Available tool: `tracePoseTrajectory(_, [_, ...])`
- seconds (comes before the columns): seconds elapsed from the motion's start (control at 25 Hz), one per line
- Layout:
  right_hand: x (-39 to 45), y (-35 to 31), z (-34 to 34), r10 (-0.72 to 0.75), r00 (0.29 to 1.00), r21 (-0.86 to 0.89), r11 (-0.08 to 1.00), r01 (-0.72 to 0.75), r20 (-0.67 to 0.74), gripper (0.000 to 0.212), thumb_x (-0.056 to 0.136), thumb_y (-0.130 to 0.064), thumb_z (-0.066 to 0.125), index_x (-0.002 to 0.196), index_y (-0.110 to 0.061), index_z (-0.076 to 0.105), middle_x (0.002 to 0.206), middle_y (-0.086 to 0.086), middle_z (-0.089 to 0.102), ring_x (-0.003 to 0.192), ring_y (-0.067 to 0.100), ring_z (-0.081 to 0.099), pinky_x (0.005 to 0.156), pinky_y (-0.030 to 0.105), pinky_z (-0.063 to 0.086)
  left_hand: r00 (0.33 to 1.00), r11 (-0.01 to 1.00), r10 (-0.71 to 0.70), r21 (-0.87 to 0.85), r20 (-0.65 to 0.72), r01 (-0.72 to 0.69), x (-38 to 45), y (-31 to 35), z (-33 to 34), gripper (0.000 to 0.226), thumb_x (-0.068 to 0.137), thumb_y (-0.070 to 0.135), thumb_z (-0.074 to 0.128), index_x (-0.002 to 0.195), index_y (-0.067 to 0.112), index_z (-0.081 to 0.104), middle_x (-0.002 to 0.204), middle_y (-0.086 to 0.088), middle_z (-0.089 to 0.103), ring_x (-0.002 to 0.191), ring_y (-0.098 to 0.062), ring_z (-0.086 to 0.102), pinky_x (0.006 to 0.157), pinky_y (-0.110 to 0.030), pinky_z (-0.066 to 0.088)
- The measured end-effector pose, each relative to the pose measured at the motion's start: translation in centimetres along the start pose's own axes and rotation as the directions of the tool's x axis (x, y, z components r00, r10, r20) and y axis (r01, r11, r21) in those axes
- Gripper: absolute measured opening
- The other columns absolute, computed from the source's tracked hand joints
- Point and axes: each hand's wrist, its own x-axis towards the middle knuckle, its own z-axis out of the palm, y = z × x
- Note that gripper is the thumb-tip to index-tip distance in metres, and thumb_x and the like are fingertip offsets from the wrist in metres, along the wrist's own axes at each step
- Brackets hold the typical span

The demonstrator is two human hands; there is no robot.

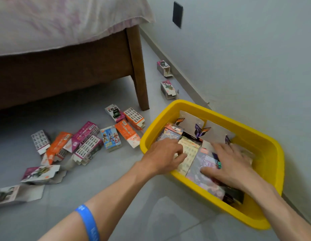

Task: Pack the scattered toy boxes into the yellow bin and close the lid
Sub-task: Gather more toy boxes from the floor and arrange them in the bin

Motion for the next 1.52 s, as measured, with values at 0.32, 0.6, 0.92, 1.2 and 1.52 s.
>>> tracePoseTrajectory(0.32, [-0.9,-14.3,-1.5,-0.445,0.82,0.176,0.831,0.529,-0.36,0.034,0.089,-0.02,0.055,0.119,-0.011,0.067,0.125,0.009,0.065,0.12,0.029,0.054,0.105,0.04,0.039,0.995,0.973,-0.086,-0.208,0.054,0.096,-5.0,-2.1,-2.0,0.029,0.083,0.03,0.062,0.059,0.018,0.05,0.056,0.0,0.052,0.052,-0.016,0.046,0.048,-0.029,0.034])
tracePoseTrajectory(0.6, [1.6,-25.1,-0.3,-0.559,0.757,0.203,0.742,0.639,-0.34,0.024,0.092,-0.026,0.06,0.114,-0.02,0.066,0.115,0.002,0.068,0.108,0.024,0.057,0.089,0.037,0.043,0.642,0.494,-0.741,-0.807,-0.196,0.323,-12.9,-15.0,-3.3,0.014,0.086,0.011,0.06,0.074,0.012,0.068,0.063,-0.006,0.065,0.056,-0.022,0.063,0.055,-0.032,0.051])
tracePoseTrajectory(0.92, [6.1,-37.1,8.3,-0.774,0.633,-0.034,0.632,0.774,0.031,0.049,0.088,-0.024,0.058,0.136,-0.024,0.048,0.141,0.0,0.051,0.122,0.025,0.049,0.097,0.038,0.043,0.589,0.564,-0.802,0.2,-0.099,0.801,-27.2,-32.1,0.0,0.074,0.083,0.016,0.066,0.149,0.026,0.034,0.154,-0.004,0.036,0.139,-0.031,0.032,0.111,-0.045,0.031])
tracePoseTrajectory(1.2, [11.9,-42.0,13.2,-0.777,0.619,-0.356,0.549,0.757,0.119,0.086,0.09,-0.004,0.053,0.158,-0.03,0.006,0.167,0.005,0.007,0.128,0.036,0.044,0.099,0.047,0.041,0.738,0.738,-0.671,0.039,-0.065,0.674,-27.6,-32.8,0.3,0.068,0.082,0.061,0.062,0.137,0.039,0.028,0.13,-0.002,0.06,0.103,-0.029,0.062,0.082,-0.038,0.049])
tracePoseTrajectory(1.52, [13.3,-42.2,13.3,-0.774,0.629,-0.414,0.551,0.724,0.069,0.071,0.088,-0.005,0.059,0.148,-0.027,0.029,0.159,0.011,0.022,0.128,0.037,0.04,0.098,0.047,0.042,0.736,0.654,-0.677,-0.455,0.003,0.604,-28.9,-30.8,-2.1,0.068,0.084,0.054,0.069,0.134,0.068,0.024,0.141,0.015,0.041,0.115,-0.007,0.049,0.082,-0.027,0.054])
